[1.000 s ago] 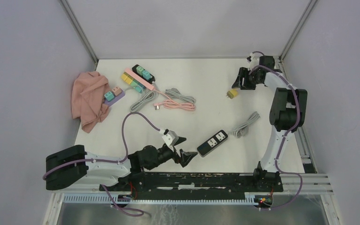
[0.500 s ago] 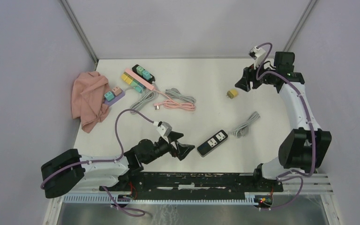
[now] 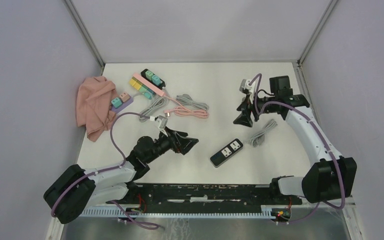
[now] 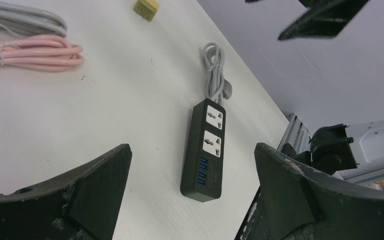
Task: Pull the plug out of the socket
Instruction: Pick up the socket from the center of the board.
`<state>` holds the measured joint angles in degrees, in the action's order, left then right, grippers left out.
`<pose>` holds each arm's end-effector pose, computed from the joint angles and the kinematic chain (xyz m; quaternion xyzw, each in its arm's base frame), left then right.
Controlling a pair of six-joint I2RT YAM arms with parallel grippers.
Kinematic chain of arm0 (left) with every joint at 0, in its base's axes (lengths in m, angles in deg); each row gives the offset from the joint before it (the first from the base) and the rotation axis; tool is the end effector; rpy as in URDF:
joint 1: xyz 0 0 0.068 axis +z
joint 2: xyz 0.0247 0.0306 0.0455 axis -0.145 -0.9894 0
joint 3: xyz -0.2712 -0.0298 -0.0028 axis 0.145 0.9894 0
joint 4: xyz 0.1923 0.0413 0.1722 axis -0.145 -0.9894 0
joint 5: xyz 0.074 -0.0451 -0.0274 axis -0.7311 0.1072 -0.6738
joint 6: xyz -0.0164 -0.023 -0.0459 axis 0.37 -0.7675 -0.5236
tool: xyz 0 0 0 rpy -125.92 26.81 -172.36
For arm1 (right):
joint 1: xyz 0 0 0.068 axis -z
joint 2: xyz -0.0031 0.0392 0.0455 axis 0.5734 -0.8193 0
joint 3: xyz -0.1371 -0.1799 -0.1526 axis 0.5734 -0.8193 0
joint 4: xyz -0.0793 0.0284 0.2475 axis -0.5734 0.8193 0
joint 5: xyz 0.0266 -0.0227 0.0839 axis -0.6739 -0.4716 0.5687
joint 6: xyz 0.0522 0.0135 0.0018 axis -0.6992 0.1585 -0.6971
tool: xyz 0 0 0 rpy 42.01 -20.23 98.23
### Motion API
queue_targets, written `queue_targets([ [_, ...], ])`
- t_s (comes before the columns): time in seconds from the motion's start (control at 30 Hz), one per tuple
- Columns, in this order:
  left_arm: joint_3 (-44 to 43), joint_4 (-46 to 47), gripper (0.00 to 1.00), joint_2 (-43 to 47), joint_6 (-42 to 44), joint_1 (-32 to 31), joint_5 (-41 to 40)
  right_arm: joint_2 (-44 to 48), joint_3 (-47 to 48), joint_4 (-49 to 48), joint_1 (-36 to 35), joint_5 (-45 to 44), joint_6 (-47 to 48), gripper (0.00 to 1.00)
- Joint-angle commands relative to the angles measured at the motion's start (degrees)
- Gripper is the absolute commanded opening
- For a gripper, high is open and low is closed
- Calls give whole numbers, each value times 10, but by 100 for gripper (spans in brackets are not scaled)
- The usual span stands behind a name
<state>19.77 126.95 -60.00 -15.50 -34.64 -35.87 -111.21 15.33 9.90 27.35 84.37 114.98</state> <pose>0.1402 -0.1384 0.1891 0.0996 0.7029 -0.4886 0.5072 0.2616 0.0635 0.3188 -0.4374 0.7378 0.3358 0.3893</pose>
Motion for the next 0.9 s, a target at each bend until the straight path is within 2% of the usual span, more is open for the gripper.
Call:
queue_targets([
  [0.0,10,70,99,-39,-67,25,37,29,-44,70,-7,82,168,74],
  [0.2,10,117,99,-103,-103,33,36,34,-88,175,-17,120,358,89],
  [0.57,-29,98,99,-185,-151,34,52,17,-113,155,-70,43,383,89],
  [0.87,-33,98,99,-194,-164,34,45,-15,-137,123,-147,-53,390,90],
])
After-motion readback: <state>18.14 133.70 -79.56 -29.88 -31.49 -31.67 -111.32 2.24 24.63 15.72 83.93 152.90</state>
